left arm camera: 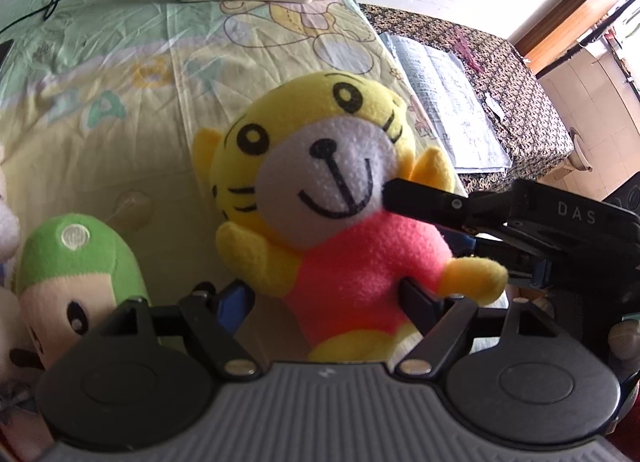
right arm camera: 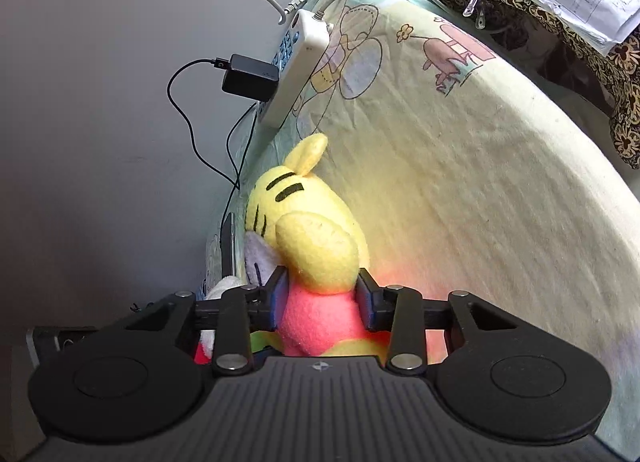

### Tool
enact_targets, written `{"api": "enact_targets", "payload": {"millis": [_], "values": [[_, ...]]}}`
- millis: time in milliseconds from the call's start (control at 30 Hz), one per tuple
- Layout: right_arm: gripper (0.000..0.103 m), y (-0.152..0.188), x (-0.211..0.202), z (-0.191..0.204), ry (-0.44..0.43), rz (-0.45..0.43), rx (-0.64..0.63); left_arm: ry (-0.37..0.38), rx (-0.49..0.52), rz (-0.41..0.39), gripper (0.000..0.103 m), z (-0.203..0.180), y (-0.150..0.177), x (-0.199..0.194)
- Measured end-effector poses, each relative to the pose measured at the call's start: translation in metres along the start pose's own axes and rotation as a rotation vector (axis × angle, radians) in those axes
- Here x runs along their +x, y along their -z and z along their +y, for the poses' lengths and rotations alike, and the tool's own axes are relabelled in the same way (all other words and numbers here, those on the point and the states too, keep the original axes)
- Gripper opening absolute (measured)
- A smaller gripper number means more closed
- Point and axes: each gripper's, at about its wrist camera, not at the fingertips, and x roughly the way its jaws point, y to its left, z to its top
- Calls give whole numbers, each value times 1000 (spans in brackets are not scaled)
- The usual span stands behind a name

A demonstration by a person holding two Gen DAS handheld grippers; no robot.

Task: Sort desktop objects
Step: 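Lift the yellow tiger with both grippers and carry it toward the box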

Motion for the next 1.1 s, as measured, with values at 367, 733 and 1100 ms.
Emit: {"api": "enact_targets", "payload": {"millis": [367, 733, 1100], "values": [[35, 30, -37, 20, 1, -25, -39, 41, 53, -14, 76, -18, 27, -22], [34, 63, -65, 50, -63, -50, -79, 6, 146, -148, 76, -42, 65, -77], [34, 103, -35, 117, -123, -3, -204, -33, 85, -322, 76, 7, 95, -159]]}}
